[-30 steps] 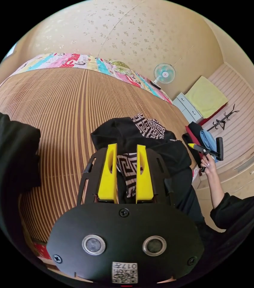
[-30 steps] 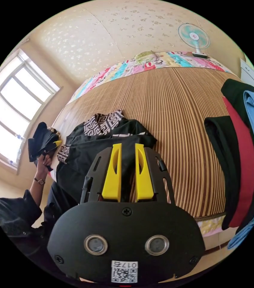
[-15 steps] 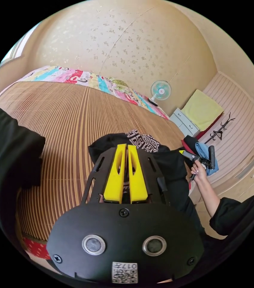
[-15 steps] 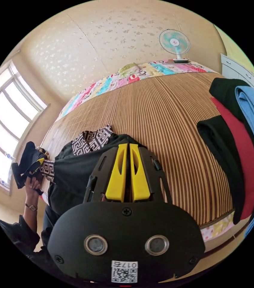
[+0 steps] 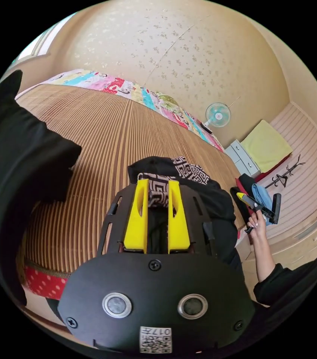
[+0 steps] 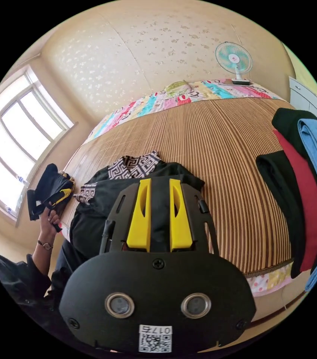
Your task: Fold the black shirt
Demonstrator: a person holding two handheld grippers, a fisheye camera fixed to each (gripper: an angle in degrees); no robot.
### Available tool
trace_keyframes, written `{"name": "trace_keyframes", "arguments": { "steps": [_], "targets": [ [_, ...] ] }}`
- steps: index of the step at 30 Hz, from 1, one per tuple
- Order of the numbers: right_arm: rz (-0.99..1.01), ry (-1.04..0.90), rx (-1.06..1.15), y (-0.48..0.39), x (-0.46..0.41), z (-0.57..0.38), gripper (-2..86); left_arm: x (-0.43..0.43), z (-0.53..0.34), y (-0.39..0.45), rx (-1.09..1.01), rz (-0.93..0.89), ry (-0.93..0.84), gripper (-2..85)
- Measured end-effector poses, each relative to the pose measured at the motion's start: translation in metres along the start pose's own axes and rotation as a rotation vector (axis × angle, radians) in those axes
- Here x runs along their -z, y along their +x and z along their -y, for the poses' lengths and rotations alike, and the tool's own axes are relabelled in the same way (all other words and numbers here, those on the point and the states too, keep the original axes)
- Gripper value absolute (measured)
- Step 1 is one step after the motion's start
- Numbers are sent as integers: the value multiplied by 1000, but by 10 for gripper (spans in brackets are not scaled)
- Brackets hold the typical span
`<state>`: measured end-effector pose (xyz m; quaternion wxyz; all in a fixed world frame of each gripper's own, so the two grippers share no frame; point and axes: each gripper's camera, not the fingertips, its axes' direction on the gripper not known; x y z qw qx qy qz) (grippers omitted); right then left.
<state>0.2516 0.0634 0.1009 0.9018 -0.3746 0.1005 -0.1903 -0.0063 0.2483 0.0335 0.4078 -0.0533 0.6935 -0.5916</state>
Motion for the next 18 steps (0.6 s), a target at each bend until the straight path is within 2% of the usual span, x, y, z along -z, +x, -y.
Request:
{"name": "trace_keyframes", "arguments": {
  "steps": [5,8,10,13,18],
  "targets": [
    [-89,-104,51,-45,-10,-93,73,-15,-70,45,-104,121,-147,66],
    [-101,-123,58,-62,-30,-135,68,-27,-96,57,-137,59,-137,52],
    [-109,-175,81,-74,-51,-147,64,-44,-100,60,-140,-36,-181,24],
    [-181,-166,74,-87,-69,-151,52,-76,-97,68,-151,69,-261,-5],
    [-174,-256,104,-91,-103,-121,26,-106,-60,83,-226,152,-325,-10]
  ]
}}
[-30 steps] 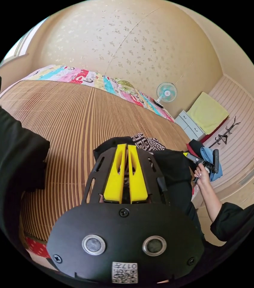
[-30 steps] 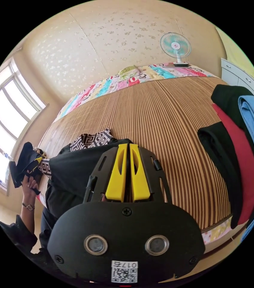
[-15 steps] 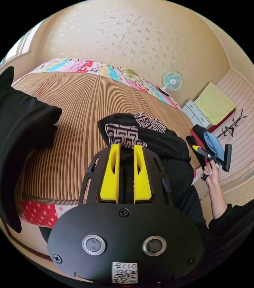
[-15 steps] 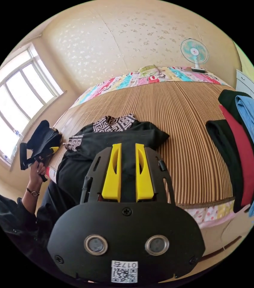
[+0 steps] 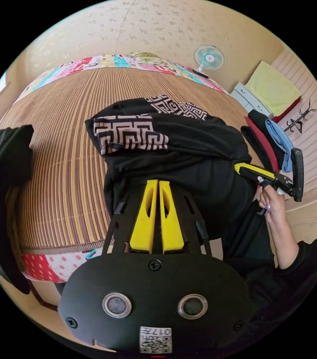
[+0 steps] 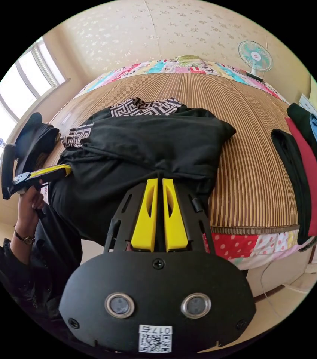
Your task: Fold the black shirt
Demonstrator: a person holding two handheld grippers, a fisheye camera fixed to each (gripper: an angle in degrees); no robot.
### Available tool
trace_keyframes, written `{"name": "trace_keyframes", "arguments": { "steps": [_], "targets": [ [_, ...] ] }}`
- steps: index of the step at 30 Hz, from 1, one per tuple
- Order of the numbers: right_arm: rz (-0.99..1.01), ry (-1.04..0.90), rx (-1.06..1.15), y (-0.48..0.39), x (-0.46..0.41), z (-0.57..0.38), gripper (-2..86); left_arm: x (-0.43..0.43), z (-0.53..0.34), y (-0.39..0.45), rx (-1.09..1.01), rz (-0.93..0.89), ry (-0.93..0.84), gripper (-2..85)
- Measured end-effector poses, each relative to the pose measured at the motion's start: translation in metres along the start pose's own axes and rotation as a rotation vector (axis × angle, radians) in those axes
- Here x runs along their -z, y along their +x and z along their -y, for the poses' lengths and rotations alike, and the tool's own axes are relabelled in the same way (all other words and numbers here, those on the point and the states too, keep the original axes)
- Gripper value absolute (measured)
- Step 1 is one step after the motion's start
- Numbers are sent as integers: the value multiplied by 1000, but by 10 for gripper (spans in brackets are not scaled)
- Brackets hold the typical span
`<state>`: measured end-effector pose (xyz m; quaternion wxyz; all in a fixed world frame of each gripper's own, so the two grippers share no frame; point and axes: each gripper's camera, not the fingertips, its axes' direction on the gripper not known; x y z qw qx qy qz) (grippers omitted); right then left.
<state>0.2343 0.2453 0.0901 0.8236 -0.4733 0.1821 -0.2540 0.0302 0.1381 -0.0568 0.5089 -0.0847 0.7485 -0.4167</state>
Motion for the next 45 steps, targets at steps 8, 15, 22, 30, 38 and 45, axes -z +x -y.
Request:
{"name": "trace_keyframes", "arguments": {
  "steps": [8,15,22,30,38,45],
  "targets": [
    [15,-130,21,3,-38,75,9,-29,88,-14,-28,81,-54,-10],
    [-70,-71,45,-6,-66,122,11,-39,144,-48,-3,34,-49,-10],
    [-30,22,-52,7,-74,131,11,-21,159,-20,-253,276,-62,-10],
    [-101,54,-9,-14,-65,129,13,123,-6,-92,-63,-41,199,-6],
    [-147,52,8,-23,-50,143,12,144,-135,-181,344,-430,89,62],
    [236,50,-166,50,7,134,12,125,-126,-199,328,-906,95,100]
  ]
}}
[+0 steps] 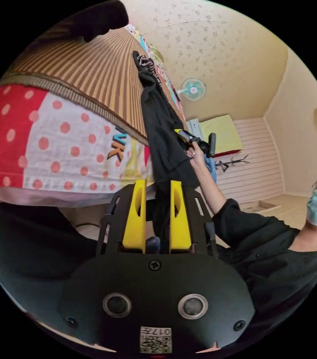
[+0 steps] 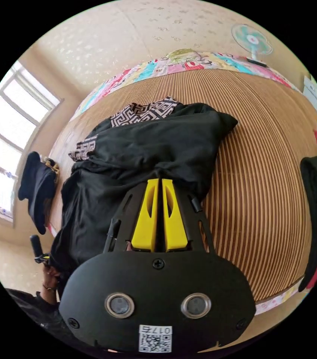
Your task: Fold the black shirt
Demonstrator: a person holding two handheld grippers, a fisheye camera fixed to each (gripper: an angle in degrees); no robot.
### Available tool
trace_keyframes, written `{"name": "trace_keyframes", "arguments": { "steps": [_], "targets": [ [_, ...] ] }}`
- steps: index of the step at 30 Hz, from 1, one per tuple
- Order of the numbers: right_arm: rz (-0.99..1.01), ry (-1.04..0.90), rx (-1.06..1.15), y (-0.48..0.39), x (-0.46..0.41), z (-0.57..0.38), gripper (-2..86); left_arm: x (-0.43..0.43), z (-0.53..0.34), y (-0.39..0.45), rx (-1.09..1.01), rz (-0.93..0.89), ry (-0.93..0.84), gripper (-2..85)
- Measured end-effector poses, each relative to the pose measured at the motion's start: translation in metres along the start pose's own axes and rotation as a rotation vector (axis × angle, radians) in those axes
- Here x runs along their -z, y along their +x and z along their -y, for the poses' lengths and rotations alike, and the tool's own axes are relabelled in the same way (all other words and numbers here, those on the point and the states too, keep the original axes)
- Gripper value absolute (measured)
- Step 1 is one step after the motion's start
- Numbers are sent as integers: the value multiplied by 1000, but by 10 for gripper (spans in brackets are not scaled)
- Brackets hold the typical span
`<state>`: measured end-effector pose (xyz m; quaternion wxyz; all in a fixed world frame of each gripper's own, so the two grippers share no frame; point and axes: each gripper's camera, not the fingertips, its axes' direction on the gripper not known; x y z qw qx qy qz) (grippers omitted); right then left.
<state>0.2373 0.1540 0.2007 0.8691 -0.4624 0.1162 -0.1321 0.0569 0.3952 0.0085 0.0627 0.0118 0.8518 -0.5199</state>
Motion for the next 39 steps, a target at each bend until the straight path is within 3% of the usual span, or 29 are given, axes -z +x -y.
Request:
{"name": "trace_keyframes", "arguments": {
  "steps": [3,7,12,15,20,25,29,35,39],
  "targets": [
    [163,95,-10,23,60,-44,10,-4,4,-7,41,-169,-15,100],
    [199,111,13,44,125,-115,23,-6,8,8,16,-148,-26,72],
    [162,-43,31,67,156,-168,67,9,12,43,-43,-132,-49,17],
    [136,-125,15,78,155,-181,80,40,6,82,-120,-26,-39,4],
    [368,-87,-82,106,157,-180,71,67,-9,90,1,505,-116,6],
    [383,-140,-88,105,152,-165,78,64,-23,85,-23,386,-35,69],
    [339,-202,-39,94,158,-148,91,31,-21,84,-58,515,-166,130],
    [242,-371,61,73,152,-127,128,-10,-19,95,-169,632,-271,133],
    [262,-381,90,65,151,-115,126,-24,-19,92,-182,578,-327,80]
  ]
}}
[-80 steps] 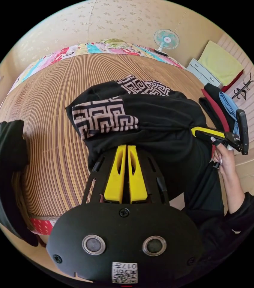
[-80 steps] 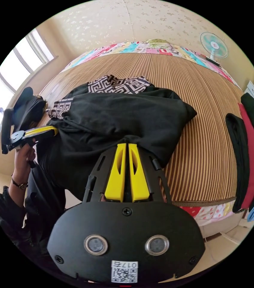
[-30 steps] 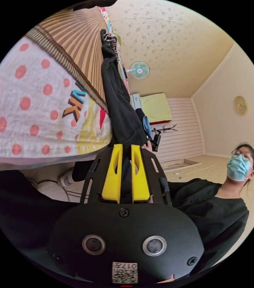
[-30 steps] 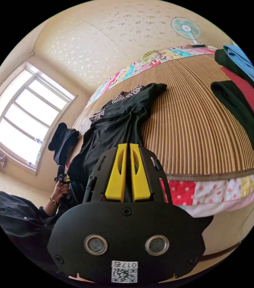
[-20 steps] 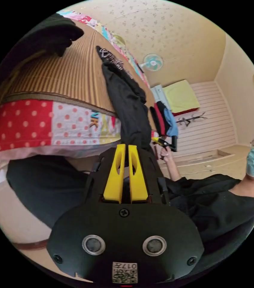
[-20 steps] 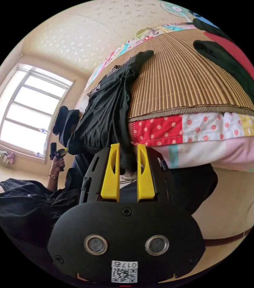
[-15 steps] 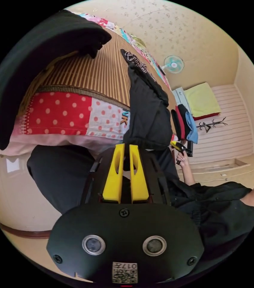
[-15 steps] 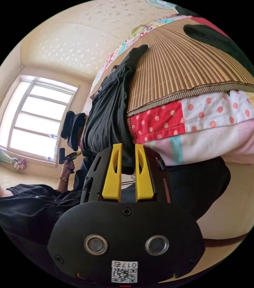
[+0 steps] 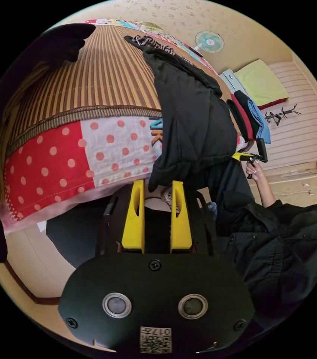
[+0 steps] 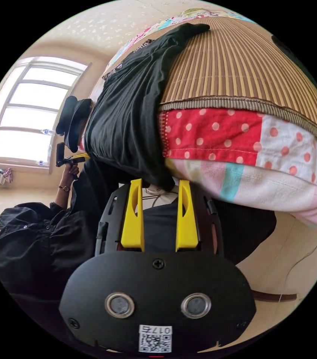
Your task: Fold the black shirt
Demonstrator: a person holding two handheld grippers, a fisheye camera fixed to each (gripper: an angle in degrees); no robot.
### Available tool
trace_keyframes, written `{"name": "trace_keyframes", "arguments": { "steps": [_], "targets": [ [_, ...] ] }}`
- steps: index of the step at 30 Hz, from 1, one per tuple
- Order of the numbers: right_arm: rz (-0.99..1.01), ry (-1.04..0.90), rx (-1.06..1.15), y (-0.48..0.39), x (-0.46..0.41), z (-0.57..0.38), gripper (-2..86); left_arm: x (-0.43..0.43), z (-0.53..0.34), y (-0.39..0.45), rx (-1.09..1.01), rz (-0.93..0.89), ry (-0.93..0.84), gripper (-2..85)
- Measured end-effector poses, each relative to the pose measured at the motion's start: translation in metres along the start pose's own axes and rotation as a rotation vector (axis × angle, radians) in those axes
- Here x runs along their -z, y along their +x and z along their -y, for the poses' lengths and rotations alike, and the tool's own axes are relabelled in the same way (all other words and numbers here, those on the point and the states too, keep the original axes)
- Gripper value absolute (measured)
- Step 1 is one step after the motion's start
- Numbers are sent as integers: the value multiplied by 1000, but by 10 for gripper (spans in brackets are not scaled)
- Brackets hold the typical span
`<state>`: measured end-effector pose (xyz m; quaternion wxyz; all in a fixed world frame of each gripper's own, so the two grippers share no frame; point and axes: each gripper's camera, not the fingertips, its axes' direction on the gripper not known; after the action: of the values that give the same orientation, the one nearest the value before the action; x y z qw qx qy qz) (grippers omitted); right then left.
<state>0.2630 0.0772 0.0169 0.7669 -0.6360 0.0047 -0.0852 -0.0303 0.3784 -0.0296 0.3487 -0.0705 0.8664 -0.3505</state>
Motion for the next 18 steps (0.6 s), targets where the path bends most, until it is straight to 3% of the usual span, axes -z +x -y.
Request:
{"name": "trace_keyframes", "arguments": {
  "steps": [1,4,9,14,18],
  "targets": [
    [24,3,7,0,2,3,121,1,-3,6,-43,-18,-8,37],
    [80,7,-16,10,14,5,103,16,-25,15,-92,-58,29,28],
    [177,11,16,19,39,-2,89,55,-68,8,-90,-285,222,16],
    [206,-125,21,17,37,15,66,78,-101,-11,-47,-502,424,8],
    [200,-136,71,4,52,14,36,81,-108,-11,-39,-558,454,6]
  ]
}}
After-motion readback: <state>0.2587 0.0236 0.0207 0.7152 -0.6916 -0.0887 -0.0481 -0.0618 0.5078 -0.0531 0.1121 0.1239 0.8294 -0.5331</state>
